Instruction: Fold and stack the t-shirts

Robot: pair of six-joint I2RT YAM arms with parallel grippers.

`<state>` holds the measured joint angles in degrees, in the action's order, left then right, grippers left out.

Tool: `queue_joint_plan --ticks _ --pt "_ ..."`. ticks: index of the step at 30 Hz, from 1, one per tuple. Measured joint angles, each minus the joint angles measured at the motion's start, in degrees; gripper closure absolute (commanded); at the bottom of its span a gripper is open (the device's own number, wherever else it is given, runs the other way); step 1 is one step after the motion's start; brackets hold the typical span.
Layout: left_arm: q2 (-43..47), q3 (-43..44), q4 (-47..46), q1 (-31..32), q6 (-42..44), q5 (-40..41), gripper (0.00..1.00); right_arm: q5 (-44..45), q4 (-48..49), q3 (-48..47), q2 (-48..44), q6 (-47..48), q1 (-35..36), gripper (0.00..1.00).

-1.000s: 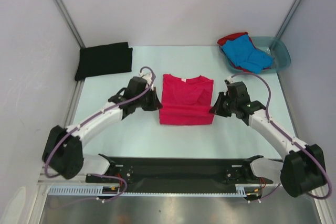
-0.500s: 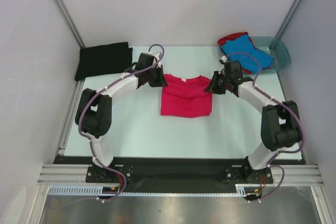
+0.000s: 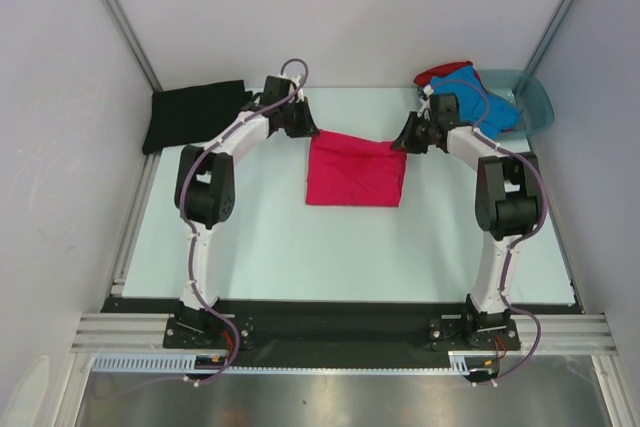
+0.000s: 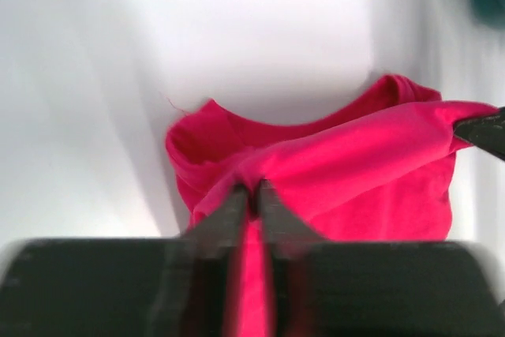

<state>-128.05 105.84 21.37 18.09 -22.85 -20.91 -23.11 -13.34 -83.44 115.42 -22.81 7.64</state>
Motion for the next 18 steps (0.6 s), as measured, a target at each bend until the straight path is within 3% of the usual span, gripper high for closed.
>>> queue_joint_plan --ticks 2,3,4,8,18 --pt "-2.21 2.19 0.17 -0.39 0.11 -0.52 0.66 -0.50 0.04 -1.90 2.40 0.20 -0.46 0.70" --pt "-3.26 3.10 0.26 -0.57 0.13 -0.66 0.43 -0.66 0.04 -2.64 3.45 0.33 -0.68 0.67" --pt "-4.11 3.67 0.24 -0.72 0.50 -0.83 0.33 -0.72 0.09 -3.19 4.37 0.50 -0.87 0.65" --pt "-5.79 4.11 0.85 -0.90 0.02 -0.85 0.07 -0.79 0.22 -3.48 5.97 0.63 -1.86 0.60" --pt "-1.09 -5.03 -3.39 -1.14 -0.07 -0.31 0.04 0.26 2.51 -3.67 4.48 2.34 -3.87 0.56"
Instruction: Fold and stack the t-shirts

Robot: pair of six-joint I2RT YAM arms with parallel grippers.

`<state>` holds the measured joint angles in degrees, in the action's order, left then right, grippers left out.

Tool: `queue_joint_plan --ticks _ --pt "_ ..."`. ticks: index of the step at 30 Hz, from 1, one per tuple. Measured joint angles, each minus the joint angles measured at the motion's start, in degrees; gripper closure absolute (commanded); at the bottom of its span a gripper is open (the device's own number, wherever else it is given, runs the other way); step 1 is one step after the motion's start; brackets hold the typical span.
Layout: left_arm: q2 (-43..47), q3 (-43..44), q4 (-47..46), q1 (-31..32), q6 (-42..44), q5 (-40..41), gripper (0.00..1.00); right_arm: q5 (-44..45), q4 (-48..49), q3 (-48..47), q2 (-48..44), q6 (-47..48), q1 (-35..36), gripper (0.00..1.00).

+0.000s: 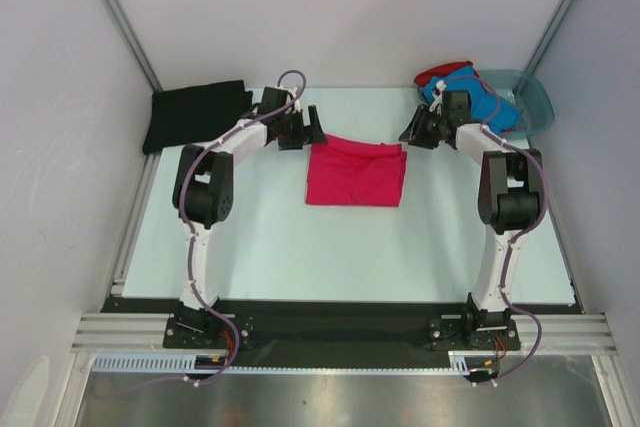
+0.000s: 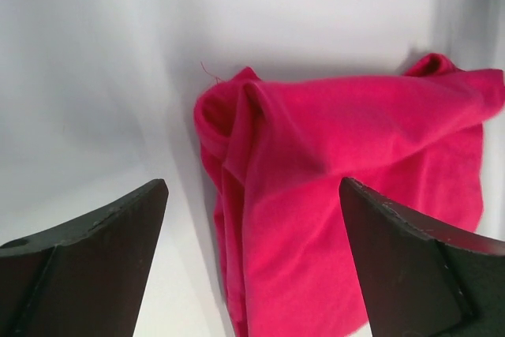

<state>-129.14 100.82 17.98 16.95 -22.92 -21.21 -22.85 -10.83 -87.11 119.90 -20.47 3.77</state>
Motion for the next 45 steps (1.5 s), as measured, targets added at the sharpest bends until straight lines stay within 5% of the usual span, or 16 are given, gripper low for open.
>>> queue_joint_plan --ticks 6,8,12,27,45 --pt "10.27 -7.93 -2.97 0.11 0.13 -1.36 0.04 -0.33 -1.44 0.00 -7.76 1.20 0.81 0.58" --pt "13.49 -9.33 -3.80 0.28 0.13 -2.75 0.06 -0.61 -1.81 0.00 -10.03 1.22 1.62 0.70" --pt "15.96 -9.29 -6.05 1.38 0.02 -7.74 0.07 -1.68 -3.13 0.00 -11.61 0.94 4.48 0.76" --pt "6.84 -7.19 -3.85 5.18 -1.11 -13.77 0.07 -1.36 -10.54 -2.03 -2.40 0.66 9.25 0.81" --pt "-6.23 7.82 -0.83 4.92 -1.20 -15.41 0.07 0.52 -13.14 -12.90 9.20 1.40 9.22 0.77"
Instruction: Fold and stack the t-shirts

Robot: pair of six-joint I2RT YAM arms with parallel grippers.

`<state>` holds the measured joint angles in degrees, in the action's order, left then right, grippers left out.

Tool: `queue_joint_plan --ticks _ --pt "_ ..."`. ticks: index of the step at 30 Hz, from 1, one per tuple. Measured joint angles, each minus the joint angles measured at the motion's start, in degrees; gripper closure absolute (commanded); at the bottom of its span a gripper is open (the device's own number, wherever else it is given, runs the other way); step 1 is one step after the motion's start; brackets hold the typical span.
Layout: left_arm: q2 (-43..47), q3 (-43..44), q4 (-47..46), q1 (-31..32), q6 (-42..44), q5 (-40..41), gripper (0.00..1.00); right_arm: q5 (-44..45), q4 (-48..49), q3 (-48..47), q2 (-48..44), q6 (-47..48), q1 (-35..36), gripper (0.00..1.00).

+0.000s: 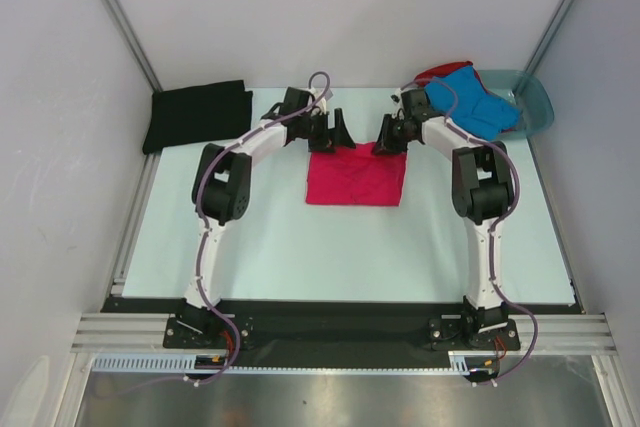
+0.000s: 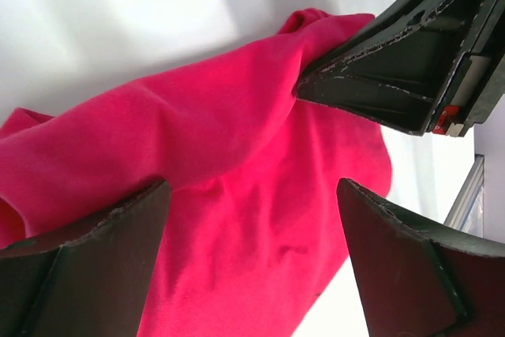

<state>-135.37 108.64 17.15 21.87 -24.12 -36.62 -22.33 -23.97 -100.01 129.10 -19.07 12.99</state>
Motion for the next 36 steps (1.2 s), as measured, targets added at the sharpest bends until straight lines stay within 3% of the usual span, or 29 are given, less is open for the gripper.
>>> queue_joint_plan --ticks 13,19,25,28,30,36 --pt "-2.38 1.75 0.00 -1.44 -0.46 -0.07 0.07 0.31 -0.55 -17.35 9.38 2.25 -2.40 0.75" --pt "-1.88 0.07 -2.60 -1.44 -0.83 0.33 0.07 0.52 -0.07 -19.54 10.29 3.65 -4.57 0.73" --pt "3.19 -6.80 -5.86 -1.44 -0.72 3.48 0.06 1.07 0.72 -9.01 2.64 4.81 -4.52 0.69" --pt "6.01 -8.74 -6.19 -1.49 -0.66 5.01 0.06 1.44 1.07 -3.37 -3.56 4.85 -3.63 0.55" --pt "7.98 -9.90 -6.75 -1.53 -0.61 5.60 0.06 2.36 1.33 -0.52 -7.04 5.53 -3.06 0.52" --pt "13.57 -14.40 -8.44 -1.53 -0.35 6.49 0.06 5.42 1.64 6.97 -13.33 6.73 -1.99 0.50"
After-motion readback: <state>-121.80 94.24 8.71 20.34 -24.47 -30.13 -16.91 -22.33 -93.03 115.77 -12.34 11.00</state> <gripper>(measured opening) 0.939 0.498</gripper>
